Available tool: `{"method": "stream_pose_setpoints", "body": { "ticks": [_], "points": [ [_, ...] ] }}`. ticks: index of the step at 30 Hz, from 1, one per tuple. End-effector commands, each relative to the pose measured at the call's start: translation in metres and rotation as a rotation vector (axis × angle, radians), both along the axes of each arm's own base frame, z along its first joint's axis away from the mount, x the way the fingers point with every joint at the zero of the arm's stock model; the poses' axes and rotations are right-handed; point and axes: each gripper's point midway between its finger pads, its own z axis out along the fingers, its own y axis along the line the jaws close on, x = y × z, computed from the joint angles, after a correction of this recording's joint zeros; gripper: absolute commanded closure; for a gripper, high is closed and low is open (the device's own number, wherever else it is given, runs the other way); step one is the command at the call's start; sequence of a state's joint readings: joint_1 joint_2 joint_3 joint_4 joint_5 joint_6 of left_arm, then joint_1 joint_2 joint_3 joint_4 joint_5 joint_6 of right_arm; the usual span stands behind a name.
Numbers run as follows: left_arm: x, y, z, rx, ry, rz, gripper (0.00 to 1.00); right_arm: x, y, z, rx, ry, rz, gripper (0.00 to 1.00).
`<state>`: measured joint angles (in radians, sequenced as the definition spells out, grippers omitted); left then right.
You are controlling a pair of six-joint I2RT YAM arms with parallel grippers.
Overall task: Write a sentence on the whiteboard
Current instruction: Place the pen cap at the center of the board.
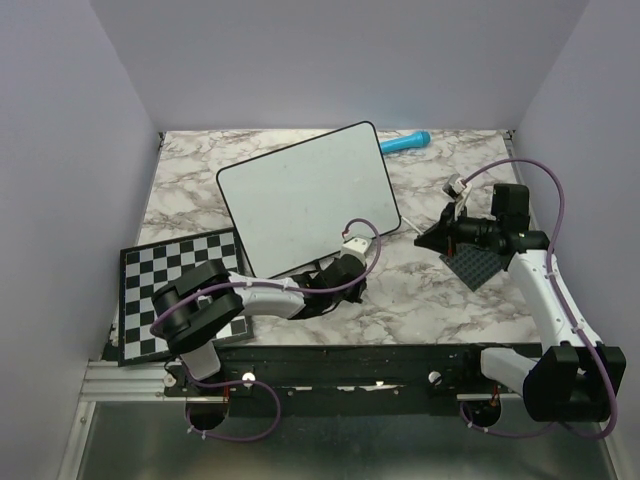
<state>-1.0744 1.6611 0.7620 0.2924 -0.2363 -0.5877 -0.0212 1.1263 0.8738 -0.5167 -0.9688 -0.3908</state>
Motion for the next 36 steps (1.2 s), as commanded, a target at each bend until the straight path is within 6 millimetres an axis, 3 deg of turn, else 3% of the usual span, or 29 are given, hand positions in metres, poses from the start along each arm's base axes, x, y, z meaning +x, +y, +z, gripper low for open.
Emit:
{"method": "stream_pose_setpoints", "body": {
  "ticks": [1,13,22,30,34,36],
  "points": [
    [0.009,0.000,-0.005,0.056,-0.018,0.065,0.85,0.002,-0.003,0.001,0.005,-0.003,-0.022,0.99],
    [0.005,-0.012,-0.016,0.085,0.017,0.029,0.77,0.002,-0.003,0.000,0.017,0.007,-0.019,0.99],
    [0.017,-0.058,-0.011,0.053,0.032,-0.027,0.76,0.011,-0.017,0.000,-0.002,0.013,-0.094,1.00],
    [0.027,-0.089,-0.015,0.020,0.061,-0.038,0.58,0.021,-0.040,0.004,-0.001,0.005,-0.205,1.00],
    [0.028,-0.089,-0.013,0.004,0.067,-0.029,0.54,0.021,-0.043,0.004,0.004,0.008,-0.217,0.99],
    [0.029,-0.084,-0.002,-0.024,0.054,-0.021,0.53,0.022,-0.044,0.004,0.005,0.007,-0.219,1.00]
  ]
}}
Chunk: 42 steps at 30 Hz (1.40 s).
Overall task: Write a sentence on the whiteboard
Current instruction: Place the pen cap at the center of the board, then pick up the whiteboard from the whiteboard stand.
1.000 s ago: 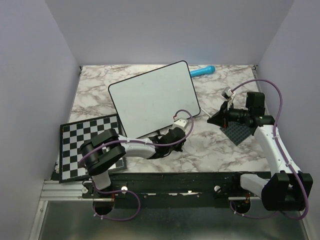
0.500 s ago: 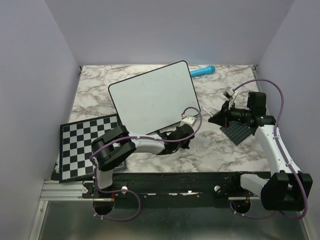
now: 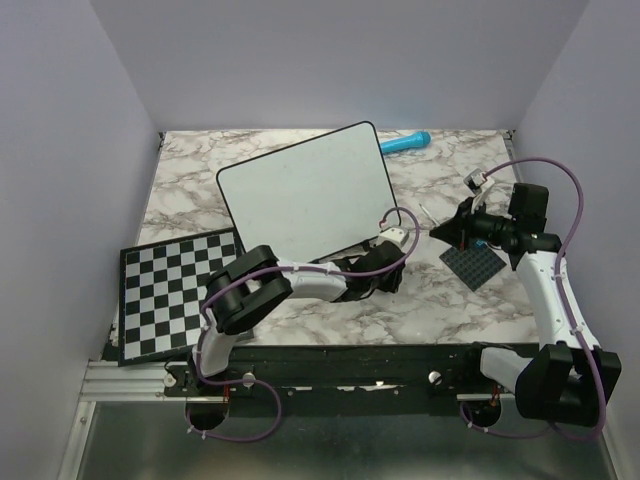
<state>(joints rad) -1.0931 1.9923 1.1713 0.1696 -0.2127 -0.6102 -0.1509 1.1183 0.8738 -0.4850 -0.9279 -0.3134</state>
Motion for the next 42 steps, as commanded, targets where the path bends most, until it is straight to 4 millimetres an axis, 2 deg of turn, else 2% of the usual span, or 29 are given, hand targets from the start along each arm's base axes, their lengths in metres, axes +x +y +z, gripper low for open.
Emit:
{"method": "stream_pose_setpoints", "body": {
  "ticks": [1,2,4,5,7,8,9,10,11,13,14,15,16,17,18,19,20,21,23,24,26,27,28,33,34,35,37,38,42],
  "points": [
    [0.002,0.004,0.018,-0.057,-0.001,0.012,0.52,0.002,-0.004,0.001,-0.003,-0.013,-0.027,1.00],
    [0.001,0.005,0.034,-0.088,-0.019,0.010,0.50,0.002,-0.004,0.001,-0.004,-0.014,-0.027,0.99],
    [0.001,0.016,0.043,-0.105,-0.043,0.012,0.48,0.002,-0.004,0.001,-0.003,-0.015,-0.025,0.99],
    [0.002,0.019,0.064,-0.140,-0.070,0.016,0.46,0.001,-0.004,0.001,0.001,-0.014,-0.020,1.00],
    [0.004,0.035,0.073,-0.138,-0.104,0.024,0.44,0.000,-0.002,0.002,0.004,-0.019,-0.008,1.00],
    [0.004,0.042,0.096,-0.168,-0.140,0.028,0.41,-0.002,0.001,0.004,0.016,-0.028,0.012,1.00],
    [0.003,0.053,0.096,-0.157,-0.156,0.030,0.38,-0.003,0.002,0.005,0.019,-0.034,0.024,1.00],
    [0.010,0.065,0.105,-0.146,-0.195,0.045,0.36,-0.004,0.003,0.005,0.021,-0.043,0.038,1.00],
    [0.012,0.078,0.131,-0.182,-0.231,0.058,0.32,-0.008,0.007,0.007,0.039,-0.043,0.065,1.00],
    [0.013,0.099,0.137,-0.174,-0.226,0.036,0.31,-0.012,0.011,0.010,0.047,-0.062,0.098,0.99],
    [0.027,0.124,0.161,-0.213,-0.252,0.078,0.31,-0.015,0.014,0.011,0.062,-0.061,0.120,0.99],
    [0.029,0.142,0.159,-0.213,-0.229,0.082,0.30,-0.016,0.014,0.012,0.065,-0.064,0.129,0.99],
    [0.032,0.158,0.165,-0.227,-0.226,0.094,0.28,-0.018,0.016,0.012,0.067,-0.073,0.148,0.99],
    [0.045,0.191,0.190,-0.269,-0.264,0.157,0.28,-0.019,0.018,0.014,0.072,-0.078,0.163,1.00],
    [0.044,0.209,0.188,-0.260,-0.250,0.162,0.25,-0.022,0.019,0.013,0.076,-0.073,0.175,0.99],
    [0.045,0.225,0.195,-0.269,-0.262,0.181,0.25,-0.022,0.019,0.012,0.073,-0.076,0.184,0.99],
    [0.041,0.242,0.216,-0.309,-0.298,0.179,0.24,-0.023,0.020,0.012,0.071,-0.076,0.191,0.99],
    [0.051,0.277,0.212,-0.279,-0.289,0.255,0.22,-0.024,0.021,0.011,0.071,-0.074,0.199,0.99],
    [0.052,0.313,0.225,-0.296,-0.314,0.305,0.22,-0.027,0.025,0.012,0.064,-0.094,0.232,0.99],
    [0.056,0.342,0.225,-0.308,-0.305,0.350,0.22,-0.029,0.027,0.011,0.065,-0.086,0.241,1.00],
    [0.057,0.366,0.229,-0.342,-0.314,0.389,0.20,-0.031,0.031,0.010,0.057,-0.098,0.266,0.99],
    [0.056,0.371,0.231,-0.376,-0.312,0.368,0.16,-0.032,0.032,0.009,0.056,-0.097,0.273,1.00],
    [0.061,0.390,0.231,-0.388,-0.317,0.420,0.14,-0.032,0.033,0.008,0.051,-0.104,0.281,0.99],
    [0.082,0.414,0.222,-0.398,-0.316,0.437,0.14,-0.034,0.038,0.001,0.051,-0.105,0.313,1.00],
    [0.085,0.414,0.221,-0.399,-0.309,0.412,0.14,-0.034,0.039,0.000,0.050,-0.111,0.323,0.99],
    [0.093,0.419,0.211,-0.394,-0.281,0.416,0.14,-0.035,0.040,-0.002,0.050,-0.104,0.329,1.00],
    [0.103,0.422,0.214,-0.388,-0.282,0.391,0.14,-0.035,0.040,-0.005,0.037,-0.107,0.334,0.99],
    [0.109,0.424,0.204,-0.393,-0.248,0.387,0.14,-0.036,0.042,-0.005,0.037,-0.108,0.343,0.99],
    [0.126,0.425,0.203,-0.419,-0.241,0.356,0.14,-0.038,0.048,-0.011,0.002,-0.115,0.369,0.99]
  ]
}}
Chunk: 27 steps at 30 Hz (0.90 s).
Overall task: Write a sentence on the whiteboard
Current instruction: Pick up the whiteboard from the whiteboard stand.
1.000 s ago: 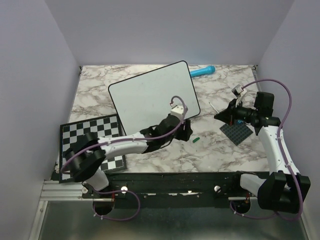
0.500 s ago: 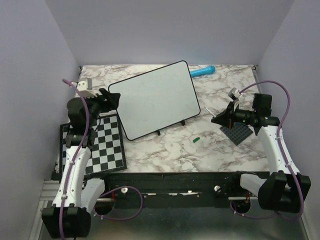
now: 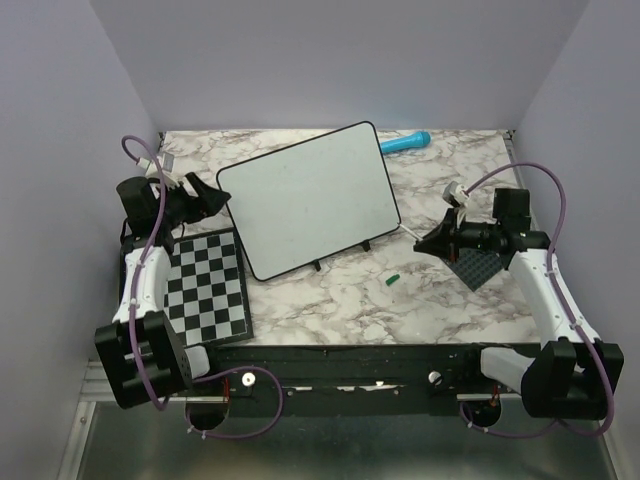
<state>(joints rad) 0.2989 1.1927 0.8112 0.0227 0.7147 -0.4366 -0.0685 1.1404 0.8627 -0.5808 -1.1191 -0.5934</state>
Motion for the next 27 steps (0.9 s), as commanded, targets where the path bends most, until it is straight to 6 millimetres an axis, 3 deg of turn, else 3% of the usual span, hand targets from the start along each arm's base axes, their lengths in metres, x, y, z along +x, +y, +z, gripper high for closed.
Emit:
{"method": "stream_pose_setpoints", "body": {
  "ticks": [1,6,12,20,24,27],
  "points": [
    [0.014,-0.006,0.020,-0.013,-0.095,-0.103,0.14,-0.006,0.010,-0.008,-0.037,-0.016,0.057,1.00],
    [0.019,-0.009,0.013,-0.028,-0.104,-0.143,0.13,-0.007,0.028,-0.007,-0.126,-0.074,0.117,1.00],
    [0.027,-0.011,0.009,-0.041,-0.108,-0.185,0.13,-0.016,0.044,-0.005,-0.106,-0.059,0.219,1.00],
    [0.043,-0.016,0.004,-0.090,-0.112,-0.281,0.16,-0.020,0.043,-0.016,-0.113,-0.067,0.224,0.99],
    [0.054,-0.018,0.014,-0.122,-0.157,-0.337,0.23,-0.020,0.043,-0.018,-0.118,-0.066,0.223,1.00],
    [0.059,-0.019,0.009,-0.150,-0.140,-0.358,0.27,-0.020,0.042,-0.019,-0.121,-0.067,0.223,0.99]
  ]
}}
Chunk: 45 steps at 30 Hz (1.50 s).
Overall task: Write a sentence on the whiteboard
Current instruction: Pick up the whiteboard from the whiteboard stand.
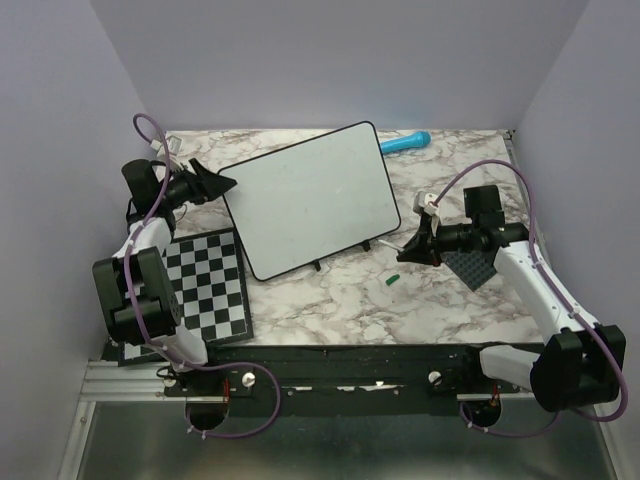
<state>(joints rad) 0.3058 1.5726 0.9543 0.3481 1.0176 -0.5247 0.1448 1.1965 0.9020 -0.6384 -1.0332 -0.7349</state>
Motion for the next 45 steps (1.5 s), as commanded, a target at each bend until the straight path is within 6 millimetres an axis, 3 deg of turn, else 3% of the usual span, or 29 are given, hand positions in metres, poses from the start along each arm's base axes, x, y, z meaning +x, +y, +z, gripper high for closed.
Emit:
{"method": "stream_pose_setpoints", "body": {
  "ticks": [1,5,6,11,23,25,26,27,29,30,33,39,41,42,44,45],
  "points": [
    [0.005,-0.006,0.018,-0.040,-0.070,-0.096,0.28,-0.002,0.000,-0.005,-0.014,-0.014,0.010,1.00],
    [0.008,-0.013,0.015,-0.131,-0.061,-0.144,0.37,-0.002,-0.001,-0.006,-0.017,-0.011,0.009,0.99],
    [0.010,-0.013,0.024,-0.125,-0.128,-0.158,0.42,-0.001,-0.001,-0.006,-0.018,-0.012,0.007,0.99],
    [0.009,-0.021,0.027,-0.211,-0.134,-0.228,0.60,0.000,-0.001,-0.007,-0.023,-0.013,0.006,1.00],
    [0.000,-0.024,0.013,-0.202,-0.133,-0.232,0.57,0.002,-0.002,-0.009,-0.030,-0.009,0.001,0.99],
    [0.000,-0.023,-0.002,-0.207,-0.063,-0.206,0.54,0.001,-0.001,-0.009,-0.028,-0.011,0.002,0.99],
    [0.001,-0.022,-0.005,-0.139,-0.115,-0.201,0.53,0.001,-0.002,-0.009,-0.028,-0.010,0.002,0.99],
    [-0.002,-0.022,-0.021,-0.154,-0.014,-0.185,0.51,0.001,-0.002,-0.009,-0.027,-0.011,0.002,1.00],
    [0.002,-0.018,-0.026,-0.083,-0.007,-0.160,0.50,0.001,-0.002,-0.007,-0.025,-0.016,0.002,0.99],
    [-0.002,-0.019,-0.043,-0.037,0.037,-0.170,0.50,0.001,-0.001,-0.007,-0.024,-0.017,0.003,1.00],
    [-0.003,-0.025,-0.032,-0.034,0.004,-0.189,0.50,0.000,-0.002,-0.006,-0.025,-0.017,0.002,0.99],
    [-0.016,-0.040,-0.031,-0.048,-0.022,-0.241,0.55,-0.001,-0.001,-0.004,-0.022,-0.026,0.005,1.00],
    [-0.018,-0.045,-0.026,-0.081,-0.019,-0.251,0.60,-0.001,-0.001,-0.004,-0.022,-0.029,0.005,0.99],
    [-0.017,-0.046,-0.015,-0.077,-0.082,-0.265,0.68,-0.001,-0.001,-0.003,-0.022,-0.030,0.005,1.00],
    [-0.023,-0.049,-0.011,-0.145,-0.049,-0.270,0.84,-0.002,-0.002,-0.003,-0.022,-0.030,0.005,1.00],
    [-0.022,-0.049,0.000,-0.133,-0.120,-0.278,0.99,-0.002,-0.002,-0.003,-0.023,-0.032,0.003,0.99]
  ]
}}
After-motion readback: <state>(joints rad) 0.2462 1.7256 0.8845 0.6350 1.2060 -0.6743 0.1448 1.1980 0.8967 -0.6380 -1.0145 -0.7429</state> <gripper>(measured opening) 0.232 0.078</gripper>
